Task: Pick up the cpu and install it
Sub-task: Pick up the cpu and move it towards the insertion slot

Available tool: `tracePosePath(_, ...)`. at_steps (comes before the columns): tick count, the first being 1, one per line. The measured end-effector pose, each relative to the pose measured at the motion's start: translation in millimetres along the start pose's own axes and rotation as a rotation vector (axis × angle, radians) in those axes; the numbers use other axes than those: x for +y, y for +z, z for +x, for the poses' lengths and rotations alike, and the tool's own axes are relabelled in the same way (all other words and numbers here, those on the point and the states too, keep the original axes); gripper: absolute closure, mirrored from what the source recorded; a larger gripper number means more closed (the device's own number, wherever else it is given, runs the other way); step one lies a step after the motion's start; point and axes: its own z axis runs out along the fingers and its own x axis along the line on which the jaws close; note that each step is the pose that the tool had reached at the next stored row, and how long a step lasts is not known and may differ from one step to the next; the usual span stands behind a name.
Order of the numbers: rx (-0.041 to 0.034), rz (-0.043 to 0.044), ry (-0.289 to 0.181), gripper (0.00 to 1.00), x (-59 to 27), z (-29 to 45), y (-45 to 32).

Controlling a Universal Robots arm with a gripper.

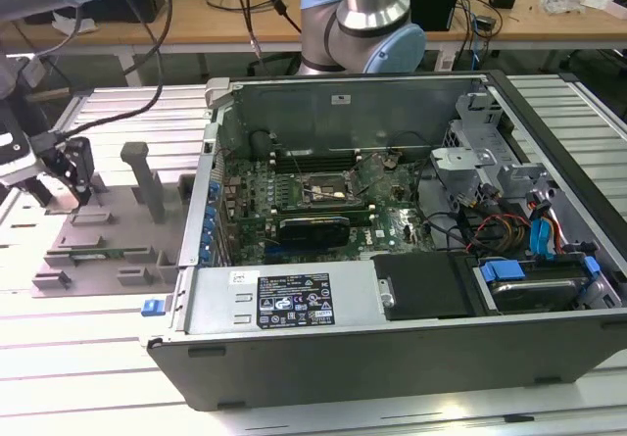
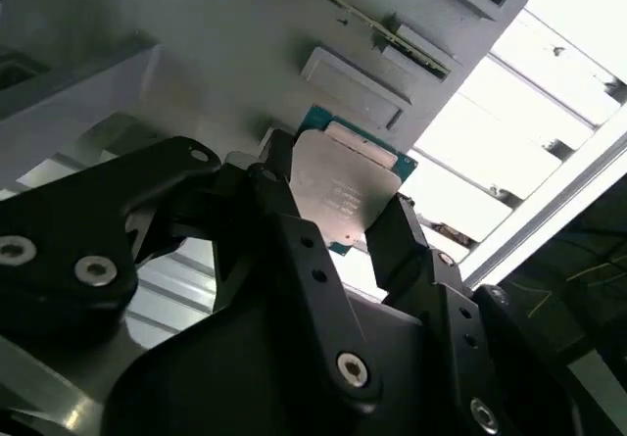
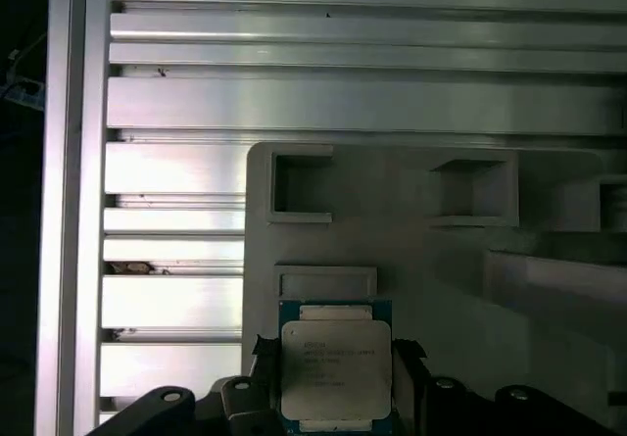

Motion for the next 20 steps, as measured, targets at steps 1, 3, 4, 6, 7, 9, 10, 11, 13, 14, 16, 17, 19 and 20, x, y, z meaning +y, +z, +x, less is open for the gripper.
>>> tracePosePath(1, 0.0000, 0.0000, 0.000, 0.45, 0.2, -0.1, -3.7)
tracePosePath(3, 0.0001, 0.0001, 0.000, 0.45, 0.4, -0.3, -9.1)
tracePosePath(4, 0.0001, 0.0001, 0.000, 0.45, 0.6, -0.4, -12.7)
tracePosePath(6, 0.0001, 0.0000, 0.000, 0.45, 1.2, -0.7, -21.4)
tracePosePath(7, 0.0000, 0.0000, 0.000, 0.45, 1.3, -0.7, -23.3)
tracePosePath(9, 0.0000, 0.0000, 0.000, 0.45, 1.7, -0.9, -29.1)
tracePosePath(10, 0.0001, 0.0000, 0.000, 0.45, 1.9, -1.0, -31.6)
tracePosePath(11, 0.0000, 0.0000, 0.000, 0.45, 2.2, -1.1, -35.0)
tracePosePath(13, 0.0001, 0.0001, 0.000, 0.45, 2.6, -1.2, -40.9)
tracePosePath(14, 0.0000, 0.0000, 0.000, 0.45, 2.8, -1.3, -43.5)
tracePosePath(16, 0.0000, 0.0001, 0.000, 0.45, 3.2, -1.5, -49.0)
tracePosePath(17, 0.0001, 0.0000, 0.000, 0.45, 3.4, -1.6, -53.2)
tracePosePath(19, 0.0000, 0.0000, 0.000, 0.45, 3.8, -1.8, -58.5)
tracePosePath(20, 0.0001, 0.0001, 0.000, 0.45, 4.0, -1.8, -61.1)
